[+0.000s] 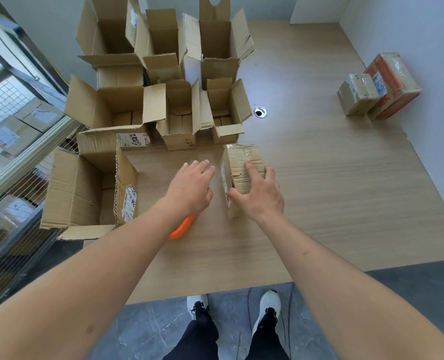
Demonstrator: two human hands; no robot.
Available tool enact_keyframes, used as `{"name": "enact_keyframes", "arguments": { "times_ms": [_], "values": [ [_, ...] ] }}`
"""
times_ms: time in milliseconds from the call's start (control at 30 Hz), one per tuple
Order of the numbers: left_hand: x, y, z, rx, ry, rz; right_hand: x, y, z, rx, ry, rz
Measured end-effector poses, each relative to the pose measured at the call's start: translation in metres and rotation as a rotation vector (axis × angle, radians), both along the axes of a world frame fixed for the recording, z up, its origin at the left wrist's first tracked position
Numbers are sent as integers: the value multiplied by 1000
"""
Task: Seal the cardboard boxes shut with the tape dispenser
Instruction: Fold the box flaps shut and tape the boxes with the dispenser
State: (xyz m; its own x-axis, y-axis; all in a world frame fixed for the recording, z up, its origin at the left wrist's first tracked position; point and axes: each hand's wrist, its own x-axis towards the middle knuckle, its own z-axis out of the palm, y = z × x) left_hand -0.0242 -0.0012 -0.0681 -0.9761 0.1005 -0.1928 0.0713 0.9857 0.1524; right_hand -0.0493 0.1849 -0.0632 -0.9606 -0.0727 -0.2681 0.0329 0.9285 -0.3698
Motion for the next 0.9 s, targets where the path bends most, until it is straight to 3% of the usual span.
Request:
{"name": "enact_keyframes", "arguments": {
  "times_ms": [367, 900],
  "values": [
    [-13, 73, 85, -40, 71, -101, 0, 81, 90, 40, 82, -66],
    [-30, 319, 140, -63, 181, -112, 9, 322, 152, 55, 175, -17]
  ]
}}
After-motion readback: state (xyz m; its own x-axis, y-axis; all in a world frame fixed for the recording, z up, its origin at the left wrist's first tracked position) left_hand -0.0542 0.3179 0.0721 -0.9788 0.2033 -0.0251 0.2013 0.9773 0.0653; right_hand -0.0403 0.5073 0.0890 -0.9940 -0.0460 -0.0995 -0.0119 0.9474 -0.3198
